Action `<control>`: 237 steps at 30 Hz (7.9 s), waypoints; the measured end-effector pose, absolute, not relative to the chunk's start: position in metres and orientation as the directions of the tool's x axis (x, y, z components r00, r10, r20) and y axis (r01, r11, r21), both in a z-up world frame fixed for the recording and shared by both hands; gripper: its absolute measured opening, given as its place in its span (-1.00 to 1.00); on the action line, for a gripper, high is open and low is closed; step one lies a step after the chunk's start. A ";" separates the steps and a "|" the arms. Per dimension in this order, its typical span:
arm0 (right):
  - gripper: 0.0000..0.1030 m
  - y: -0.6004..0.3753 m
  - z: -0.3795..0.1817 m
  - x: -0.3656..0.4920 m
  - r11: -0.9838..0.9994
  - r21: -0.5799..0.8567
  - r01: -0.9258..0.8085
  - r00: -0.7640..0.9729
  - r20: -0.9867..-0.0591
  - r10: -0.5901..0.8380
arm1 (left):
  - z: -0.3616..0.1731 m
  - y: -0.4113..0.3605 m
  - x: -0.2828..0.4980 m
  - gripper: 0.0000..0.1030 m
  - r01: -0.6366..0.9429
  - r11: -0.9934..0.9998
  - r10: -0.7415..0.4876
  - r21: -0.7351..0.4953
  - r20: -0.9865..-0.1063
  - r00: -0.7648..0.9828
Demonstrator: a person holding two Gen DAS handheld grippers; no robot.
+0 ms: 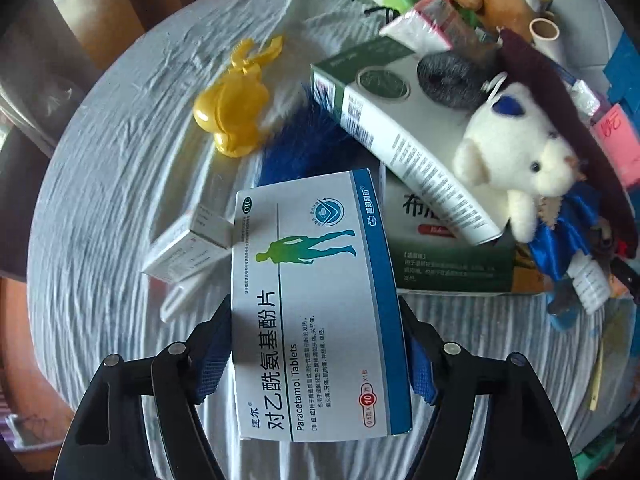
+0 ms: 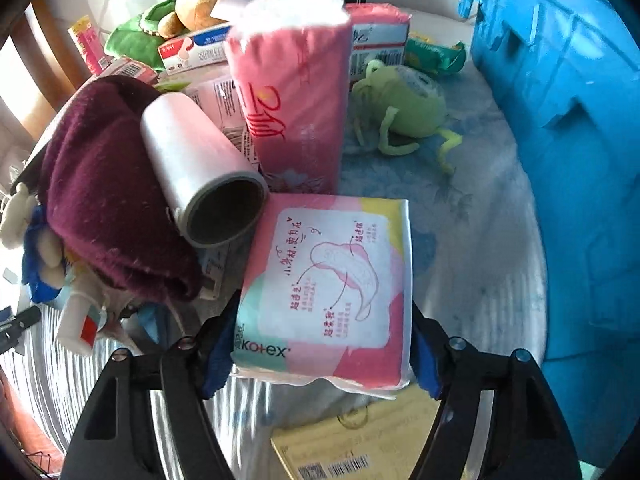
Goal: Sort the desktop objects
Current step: 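Grasp and lift the paracetamol box with the left tool while the right tool lifts the Kotex pack, then carry the paracetamol box and Kotex pack over the blue bin with both tools, then open both tools to drop the two packs into the blue bin, then move both tools back from the bin toward the pile on the table, then reach the left tool to the white teddy bear while the right tool reaches the maroon knit hat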
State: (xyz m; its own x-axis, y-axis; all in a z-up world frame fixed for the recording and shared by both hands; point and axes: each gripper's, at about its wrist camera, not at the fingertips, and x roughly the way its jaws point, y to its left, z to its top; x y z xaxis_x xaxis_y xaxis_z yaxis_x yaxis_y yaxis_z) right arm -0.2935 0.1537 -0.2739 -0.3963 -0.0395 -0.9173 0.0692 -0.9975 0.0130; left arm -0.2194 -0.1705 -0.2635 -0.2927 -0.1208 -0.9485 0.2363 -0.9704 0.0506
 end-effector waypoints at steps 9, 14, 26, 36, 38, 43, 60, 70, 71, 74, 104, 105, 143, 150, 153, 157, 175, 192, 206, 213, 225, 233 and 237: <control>0.37 0.149 -0.230 -0.264 -0.996 0.004 0.093 -0.466 -0.884 -0.047 | -0.231 -0.186 -0.204 0.43 0.242 -0.969 -0.148 0.053 -0.907 -0.394; 0.37 0.142 -0.197 -0.254 -0.991 -0.001 0.136 -0.527 -0.847 -0.072 | -0.218 -0.210 -0.205 0.43 0.240 -0.969 -0.161 0.053 -0.876 -0.455; 0.37 0.082 -0.103 -0.235 -0.973 -0.064 0.221 -0.701 -0.704 -0.113 | -0.134 -0.229 -0.204 0.43 0.193 -0.981 -0.152 0.036 -0.761 -0.630; 0.37 0.047 -0.032 -0.196 -0.975 -0.128 0.180 -0.826 -0.557 -0.079 | -0.069 -0.225 -0.194 0.43 0.091 -0.995 -0.096 0.041 -0.637 -0.765; 0.37 0.043 -0.023 -0.187 -0.977 -0.136 0.167 -0.844 -0.532 -0.070 | -0.061 -0.221 -0.194 0.43 0.067 -0.997 -0.075 0.036 -0.623 -0.779; 0.37 0.041 0.000 -0.170 -0.981 -0.147 0.126 -0.874 -0.485 -0.040 | -0.043 -0.204 -0.194 0.43 0.008 -0.999 -0.026 0.034 -0.587 -0.809; 0.37 0.178 0.067 -0.135 -0.991 -0.118 0.059 -0.934 -0.358 -0.013 | 0.013 -0.029 -0.186 0.43 -0.071 -0.997 0.054 0.012 -0.519 -0.853; 0.37 0.357 0.088 -0.113 -0.991 -0.135 -0.002 -0.938 -0.344 0.049 | 0.041 0.144 -0.175 0.43 -0.114 -0.993 0.110 -0.024 -0.521 -0.847; 0.37 0.369 0.089 -0.112 -0.991 -0.135 -0.008 -0.935 -0.349 0.055 | 0.043 0.157 -0.174 0.43 -0.123 -0.992 0.117 -0.024 -0.523 -0.844; 0.37 0.407 0.092 -0.109 -0.993 -0.115 -0.027 -0.932 -0.356 0.067 | 0.050 0.198 -0.171 0.43 -0.155 -0.988 0.139 -0.015 -0.534 -0.834; 0.37 0.569 0.036 -0.154 -0.992 -0.122 -0.030 -0.841 -0.534 0.091 | -0.011 0.406 -0.213 0.43 -0.202 -0.979 0.119 0.027 -0.725 -0.678; 0.37 0.573 0.030 -0.157 -0.993 -0.116 -0.022 -0.833 -0.547 0.083 | -0.014 0.409 -0.214 0.43 -0.198 -0.980 0.112 0.032 -0.730 -0.674; 1.00 0.596 0.017 -0.151 -0.992 -0.128 -0.015 -0.827 -0.556 0.084 | -0.024 0.420 -0.208 0.66 -0.173 -0.984 0.091 0.032 -0.747 -0.659; 1.00 0.598 0.019 -0.141 -0.989 -0.142 -0.036 -0.838 -0.536 0.107 | -0.012 0.408 -0.191 0.84 -0.146 -0.989 0.080 0.034 -0.701 -0.709; 1.00 0.598 0.021 -0.136 -0.991 -0.128 -0.026 -0.845 -0.527 0.090 | -0.004 0.399 -0.182 0.98 -0.116 -0.993 0.066 0.031 -0.668 -0.742; 1.00 0.592 0.021 -0.134 -0.994 -0.109 0.006 -0.855 -0.516 0.052 | 0.004 0.384 -0.173 0.99 -0.073 -0.997 0.036 0.032 -0.648 -0.761; 1.00 0.472 0.022 -0.143 -0.974 -0.046 0.221 -0.855 -0.489 -0.171 | -0.001 0.240 -0.131 0.99 0.195 -0.981 -0.160 0.014 -0.635 -0.756; 1.00 0.209 0.017 -0.123 -0.945 -0.051 0.323 -0.836 -0.485 -0.259 | -0.061 -0.040 -0.096 0.99 0.330 -0.942 -0.272 0.061 -0.716 -0.643; 1.00 0.134 -0.066 -0.176 -0.935 -0.063 0.350 -0.708 -0.671 -0.220 | -0.139 -0.124 -0.137 0.99 0.416 -0.909 -0.217 -0.012 -0.839 -0.500; 1.00 0.124 -0.112 -0.228 -0.921 -0.022 0.389 -0.634 -0.731 -0.251 | -0.169 -0.116 -0.188 0.97 0.404 -0.914 -0.183 -0.020 -0.870 -0.457; 1.00 0.125 -0.167 -0.279 -0.918 -0.007 0.398 -0.544 -0.807 -0.230 | -0.214 -0.094 -0.249 0.71 0.428 -0.896 -0.086 -0.113 -0.904 -0.420; 1.00 0.128 -0.194 -0.285 -0.937 0.006 0.349 -0.509 -0.839 -0.195 | -0.247 -0.093 -0.285 -0.07 0.403 -0.908 -0.055 -0.116 -0.920 -0.388; 1.00 0.123 -0.203 -0.289 -0.932 0.028 0.362 -0.483 -0.849 -0.213 | -0.246 -0.097 -0.279 -0.43 0.336 -0.941 -0.097 -0.038 -0.922 -0.375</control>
